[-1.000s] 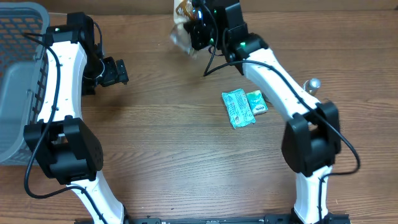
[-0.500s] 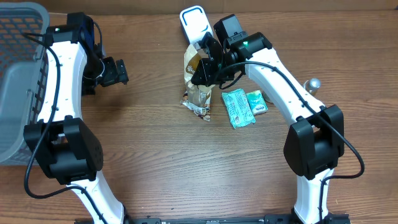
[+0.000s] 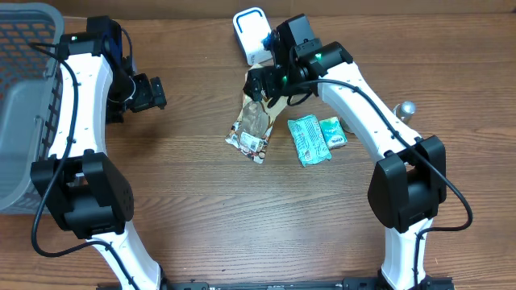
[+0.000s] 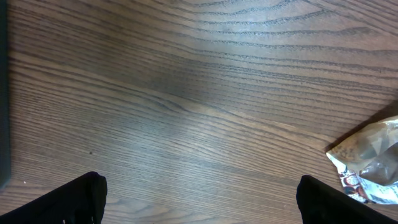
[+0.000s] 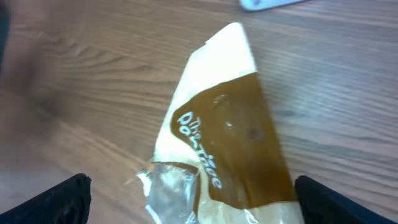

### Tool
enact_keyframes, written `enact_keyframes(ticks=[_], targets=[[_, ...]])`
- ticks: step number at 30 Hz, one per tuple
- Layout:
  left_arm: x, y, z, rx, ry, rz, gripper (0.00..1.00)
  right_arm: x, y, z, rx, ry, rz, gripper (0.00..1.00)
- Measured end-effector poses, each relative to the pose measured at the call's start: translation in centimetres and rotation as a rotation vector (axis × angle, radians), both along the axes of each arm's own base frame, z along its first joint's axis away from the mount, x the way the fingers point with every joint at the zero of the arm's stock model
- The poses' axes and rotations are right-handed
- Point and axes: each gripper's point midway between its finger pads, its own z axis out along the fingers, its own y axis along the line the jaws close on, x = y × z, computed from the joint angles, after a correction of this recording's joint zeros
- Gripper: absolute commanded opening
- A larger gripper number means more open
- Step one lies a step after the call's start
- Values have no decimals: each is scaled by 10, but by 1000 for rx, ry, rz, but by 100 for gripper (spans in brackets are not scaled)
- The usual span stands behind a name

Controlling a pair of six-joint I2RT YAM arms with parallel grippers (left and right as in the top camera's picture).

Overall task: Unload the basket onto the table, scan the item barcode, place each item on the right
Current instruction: 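Lower the Pantree bag to mid-table and release it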

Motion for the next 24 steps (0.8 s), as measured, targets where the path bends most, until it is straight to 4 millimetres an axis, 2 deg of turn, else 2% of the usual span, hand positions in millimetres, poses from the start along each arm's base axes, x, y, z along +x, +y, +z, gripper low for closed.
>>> enact_keyframes(ticks=[7,24], targets=[[0,0,0,0,0,0,99,6,-8,-2,-47,-24,-29,100],[0,0,0,0,0,0,99,7,-11,-2,-59,-29,-36,100]])
